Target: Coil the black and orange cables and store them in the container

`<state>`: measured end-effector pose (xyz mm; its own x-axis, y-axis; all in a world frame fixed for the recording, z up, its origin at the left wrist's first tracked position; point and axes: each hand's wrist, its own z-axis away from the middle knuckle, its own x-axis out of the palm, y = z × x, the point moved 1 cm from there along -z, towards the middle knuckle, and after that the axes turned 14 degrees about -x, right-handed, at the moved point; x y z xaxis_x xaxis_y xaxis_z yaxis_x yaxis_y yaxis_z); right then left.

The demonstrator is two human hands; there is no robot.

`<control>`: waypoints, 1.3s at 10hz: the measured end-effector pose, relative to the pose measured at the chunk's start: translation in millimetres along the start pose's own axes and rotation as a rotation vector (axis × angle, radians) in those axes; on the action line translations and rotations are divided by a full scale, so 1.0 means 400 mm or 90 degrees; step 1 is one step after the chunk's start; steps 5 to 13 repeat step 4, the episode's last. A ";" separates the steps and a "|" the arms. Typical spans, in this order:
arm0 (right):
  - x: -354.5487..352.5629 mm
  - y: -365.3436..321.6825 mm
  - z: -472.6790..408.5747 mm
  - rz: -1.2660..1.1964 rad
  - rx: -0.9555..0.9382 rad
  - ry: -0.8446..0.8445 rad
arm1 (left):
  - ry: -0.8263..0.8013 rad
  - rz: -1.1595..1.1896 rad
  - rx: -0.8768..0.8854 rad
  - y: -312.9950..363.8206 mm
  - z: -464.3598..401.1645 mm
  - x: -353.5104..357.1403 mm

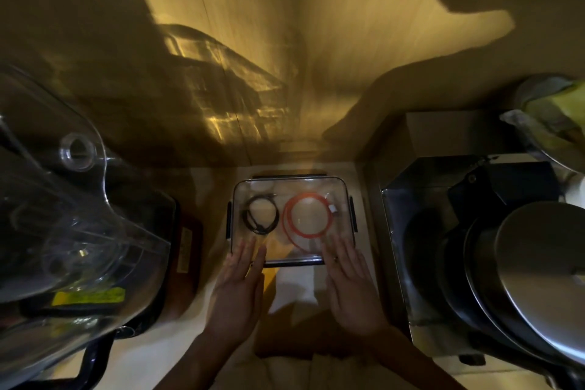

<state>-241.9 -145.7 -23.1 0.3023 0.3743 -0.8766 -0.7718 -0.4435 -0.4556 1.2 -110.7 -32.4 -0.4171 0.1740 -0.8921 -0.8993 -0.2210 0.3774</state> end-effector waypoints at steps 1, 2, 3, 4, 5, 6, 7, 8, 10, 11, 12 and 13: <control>-0.021 0.005 -0.045 0.012 -0.002 0.025 | -0.009 -0.012 0.001 0.009 -0.058 -0.011; -0.029 0.016 -0.086 0.030 0.005 0.034 | -0.011 -0.031 0.000 0.019 -0.104 -0.032; -0.034 0.023 -0.100 0.048 -0.003 0.030 | 0.001 -0.056 0.012 0.013 -0.120 -0.041; -0.059 0.022 -0.113 0.005 -0.013 0.064 | -0.002 -0.022 0.022 0.023 -0.132 -0.064; -0.059 0.022 -0.113 0.005 -0.013 0.064 | -0.002 -0.022 0.022 0.023 -0.132 -0.064; -0.059 0.022 -0.113 0.005 -0.013 0.064 | -0.002 -0.022 0.022 0.023 -0.132 -0.064; -0.059 0.022 -0.113 0.005 -0.013 0.064 | -0.002 -0.022 0.022 0.023 -0.132 -0.064; -0.059 0.022 -0.113 0.005 -0.013 0.064 | -0.002 -0.022 0.022 0.023 -0.132 -0.064; -0.059 0.022 -0.113 0.005 -0.013 0.064 | -0.002 -0.022 0.022 0.023 -0.132 -0.064; -0.059 0.022 -0.113 0.005 -0.013 0.064 | -0.002 -0.022 0.022 0.023 -0.132 -0.064; -0.059 0.022 -0.113 0.005 -0.013 0.064 | -0.002 -0.022 0.022 0.023 -0.132 -0.064; -0.059 0.022 -0.113 0.005 -0.013 0.064 | -0.002 -0.022 0.022 0.023 -0.132 -0.064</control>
